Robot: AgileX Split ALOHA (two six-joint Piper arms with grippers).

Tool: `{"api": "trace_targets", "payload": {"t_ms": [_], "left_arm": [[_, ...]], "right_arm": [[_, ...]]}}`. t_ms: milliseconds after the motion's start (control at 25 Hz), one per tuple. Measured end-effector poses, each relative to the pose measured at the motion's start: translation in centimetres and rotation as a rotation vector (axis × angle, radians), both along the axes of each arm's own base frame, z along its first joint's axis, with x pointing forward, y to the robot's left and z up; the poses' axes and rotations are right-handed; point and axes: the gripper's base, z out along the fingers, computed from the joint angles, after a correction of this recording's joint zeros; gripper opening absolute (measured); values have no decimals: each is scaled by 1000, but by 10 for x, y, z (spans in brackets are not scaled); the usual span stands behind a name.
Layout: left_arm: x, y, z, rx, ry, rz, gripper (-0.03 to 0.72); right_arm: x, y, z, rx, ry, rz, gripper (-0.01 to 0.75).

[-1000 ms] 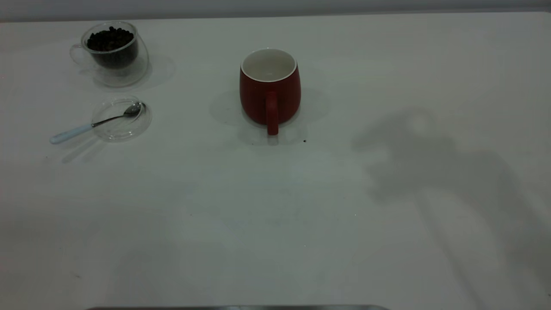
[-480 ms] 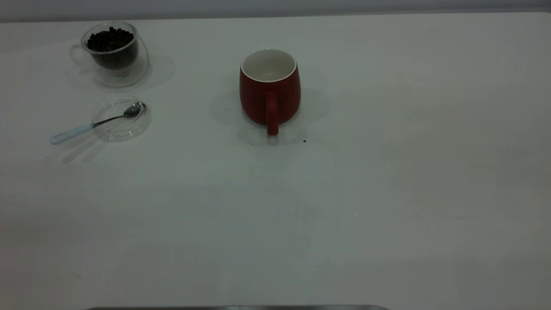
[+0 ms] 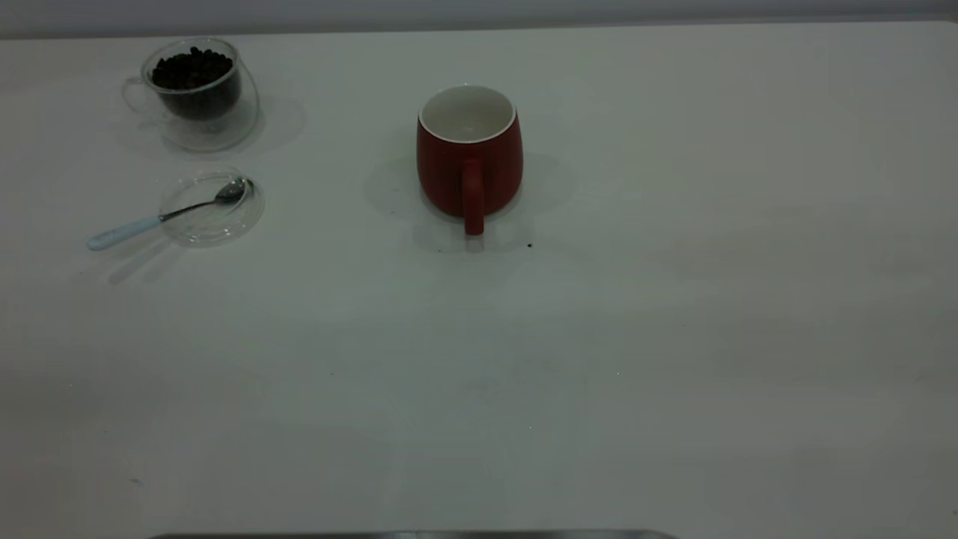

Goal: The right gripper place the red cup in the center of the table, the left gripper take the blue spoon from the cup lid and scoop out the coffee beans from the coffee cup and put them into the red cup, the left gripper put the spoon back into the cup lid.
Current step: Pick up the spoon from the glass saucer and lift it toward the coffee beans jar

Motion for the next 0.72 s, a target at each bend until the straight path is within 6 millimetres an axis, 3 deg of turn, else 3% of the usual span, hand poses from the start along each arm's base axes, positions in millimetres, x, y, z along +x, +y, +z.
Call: {"api": "trace_targets", "payload": {"t_ms": [440, 720], "left_arm": [[0, 0, 0, 0, 0, 0, 400], [0, 0, 0, 0, 0, 0, 400]], "right_arm": [[-1, -2, 0, 0, -20, -70, 573], [-31, -2, 1, 11, -225, -86, 573]]}}
